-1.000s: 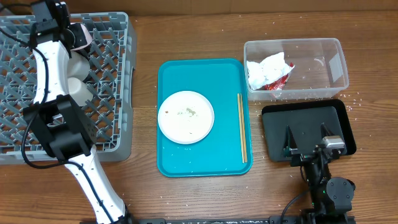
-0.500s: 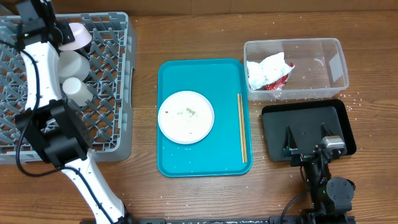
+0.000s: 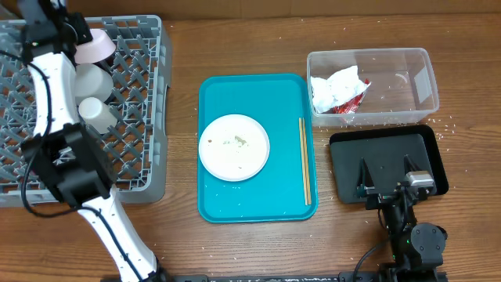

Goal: Sort waste into correct bins and load items into the dishwasher

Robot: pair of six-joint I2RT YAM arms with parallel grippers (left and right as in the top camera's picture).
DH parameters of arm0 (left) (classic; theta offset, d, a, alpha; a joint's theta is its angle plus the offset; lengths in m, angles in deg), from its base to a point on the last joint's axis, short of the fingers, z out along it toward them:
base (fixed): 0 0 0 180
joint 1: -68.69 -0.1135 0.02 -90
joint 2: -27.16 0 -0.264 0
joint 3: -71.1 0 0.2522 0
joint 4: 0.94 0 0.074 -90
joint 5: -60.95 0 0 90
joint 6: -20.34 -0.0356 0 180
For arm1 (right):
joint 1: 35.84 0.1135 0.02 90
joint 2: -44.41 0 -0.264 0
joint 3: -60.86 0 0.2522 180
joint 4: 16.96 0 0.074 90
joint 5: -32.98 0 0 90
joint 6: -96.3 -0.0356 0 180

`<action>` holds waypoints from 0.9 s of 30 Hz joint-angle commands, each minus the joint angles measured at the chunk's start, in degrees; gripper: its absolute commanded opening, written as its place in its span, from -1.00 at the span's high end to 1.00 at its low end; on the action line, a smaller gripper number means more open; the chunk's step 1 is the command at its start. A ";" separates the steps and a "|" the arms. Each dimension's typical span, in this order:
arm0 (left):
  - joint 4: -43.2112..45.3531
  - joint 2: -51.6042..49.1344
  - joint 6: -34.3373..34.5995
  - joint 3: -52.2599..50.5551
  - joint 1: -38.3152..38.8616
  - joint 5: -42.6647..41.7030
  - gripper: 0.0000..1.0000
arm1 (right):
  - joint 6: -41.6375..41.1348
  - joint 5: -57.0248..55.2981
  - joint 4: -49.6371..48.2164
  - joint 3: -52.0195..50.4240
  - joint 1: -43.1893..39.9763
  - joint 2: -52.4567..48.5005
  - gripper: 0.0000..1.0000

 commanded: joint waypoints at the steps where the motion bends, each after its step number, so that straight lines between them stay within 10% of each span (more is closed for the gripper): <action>1: 0.00 -2.36 -0.94 0.04 0.39 -0.66 0.92 | 0.17 -0.37 -0.33 -0.59 0.42 0.42 -1.00; 19: -6.95 5.53 -0.87 0.09 0.35 -0.63 0.92 | 0.17 -0.37 -0.33 -0.59 0.42 0.42 -1.00; 27: -9.77 15.65 2.64 0.09 0.39 -0.94 0.01 | 0.17 -0.37 -0.33 -0.59 0.42 0.42 -1.00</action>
